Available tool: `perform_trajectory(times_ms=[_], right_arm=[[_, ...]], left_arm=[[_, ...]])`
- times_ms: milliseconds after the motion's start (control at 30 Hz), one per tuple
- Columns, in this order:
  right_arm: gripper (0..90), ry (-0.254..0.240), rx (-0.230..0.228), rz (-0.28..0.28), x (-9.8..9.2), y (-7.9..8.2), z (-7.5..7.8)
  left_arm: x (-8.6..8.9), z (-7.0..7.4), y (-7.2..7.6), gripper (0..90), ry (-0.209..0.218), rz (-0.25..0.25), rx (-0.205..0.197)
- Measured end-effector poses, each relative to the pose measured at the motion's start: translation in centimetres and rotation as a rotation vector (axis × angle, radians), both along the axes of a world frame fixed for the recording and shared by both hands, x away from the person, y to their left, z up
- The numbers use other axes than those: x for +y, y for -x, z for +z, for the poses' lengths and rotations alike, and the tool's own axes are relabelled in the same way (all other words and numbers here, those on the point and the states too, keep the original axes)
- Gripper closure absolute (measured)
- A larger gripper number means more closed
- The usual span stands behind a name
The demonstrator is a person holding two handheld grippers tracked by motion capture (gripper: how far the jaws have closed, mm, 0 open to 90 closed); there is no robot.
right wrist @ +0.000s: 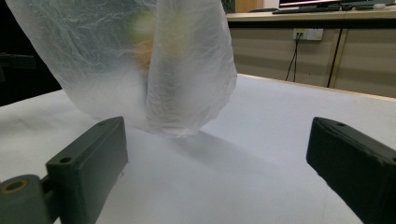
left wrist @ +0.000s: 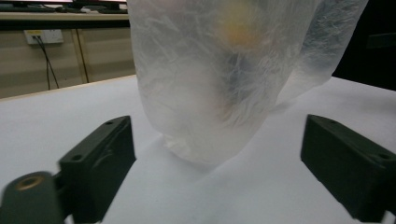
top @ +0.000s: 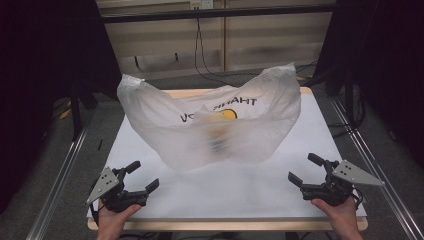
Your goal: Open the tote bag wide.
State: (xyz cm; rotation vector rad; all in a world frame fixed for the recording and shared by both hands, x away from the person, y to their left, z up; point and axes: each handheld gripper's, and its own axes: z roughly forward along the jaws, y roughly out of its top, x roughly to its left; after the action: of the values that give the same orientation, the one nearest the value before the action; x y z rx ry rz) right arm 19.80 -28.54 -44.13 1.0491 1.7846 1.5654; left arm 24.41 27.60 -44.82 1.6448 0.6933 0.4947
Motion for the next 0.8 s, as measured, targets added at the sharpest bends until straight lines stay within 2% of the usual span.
perform_trajectory(times_ms=[33, 67, 100, 133, 167, 200, 233, 267, 300, 333, 367, 400, 433, 500, 533, 567, 633, 667, 800], right_arm=[[6.4, 0.0, 0.0, 0.0, 0.0, 0.0, 0.0], [13.8, 0.005, -0.001, 0.013, 0.0, 0.0, 0.0], [15.2, 0.005, -0.002, 0.016, 0.0, -0.1, 0.0], [22.3, 0.006, -0.001, 0.022, 0.0, -0.1, 0.0], [30.9, 0.003, 0.0, 0.042, 0.0, -0.1, 0.0], [38.0, -0.002, -0.001, 0.051, 0.0, -0.1, 0.0], [47.0, -0.007, -0.004, 0.068, -0.1, -0.1, 0.0], [47.0, -0.007, -0.004, 0.068, -0.1, -0.1, 0.0], [50.8, -0.008, -0.007, 0.075, 0.0, -0.1, 0.1], [59.5, 0.0, -0.008, 0.079, 0.0, -0.2, 0.1], [67.5, 0.0, -0.011, 0.099, 0.1, -0.2, 0.2], [76.4, -0.007, -0.007, 0.118, 0.2, -0.4, 0.2], [80.8, -0.008, -0.008, 0.13, 0.3, -0.4, 0.3], [86.2, -0.007, -0.01, 0.148, 0.5, -0.6, 0.4], [88.4, -0.005, -0.006, 0.153, 0.6, -0.7, 0.5], [90.0, -0.003, -0.004, 0.159, 0.7, -0.7, 0.6], [90.0, -0.01, -0.01, 0.176, 0.8, -1.0, 0.8], [90.0, -0.012, 0.001, 0.18, 1.0, -1.0, 0.9], [90.0, -0.032, 0.013, 0.209, 1.4, -1.5, 1.8]], left_arm=[[0.0, 0.0, 0.0, 15.2, 0.0, 0.0, 0.0], [0.1, 0.1, 0.0, 15.6, -0.023, 0.0, -0.009], [0.1, 0.1, 0.1, 19.2, -0.006, -0.013, 0.003], [0.4, 0.3, 0.2, 28.3, -0.045, -0.034, -0.017], [0.3, 0.3, 0.3, 34.3, -0.026, -0.034, -0.014], [0.5, 0.5, 0.4, 42.3, -0.031, -0.055, -0.016], [0.5, 0.6, 0.6, 52.4, -0.008, -0.069, -0.019], [0.5, 0.6, 0.6, 55.4, -0.008, -0.069, -0.019], [0.2, 0.8, 0.8, 55.4, 0.001, -0.067, -0.014], [0.4, 1.1, 0.8, 61.4, -0.049, -0.083, -0.042], [0.3, 1.2, 0.9, 68.3, -0.018, -0.087, -0.034], [0.4, 1.5, 0.8, 74.7, -0.032, -0.089, -0.04], [0.2, 1.5, 0.8, 77.3, 0.001, -0.085, -0.025], [0.4, 1.7, 0.7, 79.0, -0.01, -0.09, -0.028], [0.5, 1.8, 0.8, 81.5, -0.016, -0.075, -0.025], [0.6, 1.9, 0.7, 84.3, 0.003, -0.097, -0.025], [0.6, 2.3, 0.8, 87.5, 0.015, -0.085, -0.013], [0.6, 2.5, 0.8, 89.7, 0.021, -0.106, -0.01], [0.1, 3.4, 1.2, 90.0, 0.026, -0.124, -0.007]])
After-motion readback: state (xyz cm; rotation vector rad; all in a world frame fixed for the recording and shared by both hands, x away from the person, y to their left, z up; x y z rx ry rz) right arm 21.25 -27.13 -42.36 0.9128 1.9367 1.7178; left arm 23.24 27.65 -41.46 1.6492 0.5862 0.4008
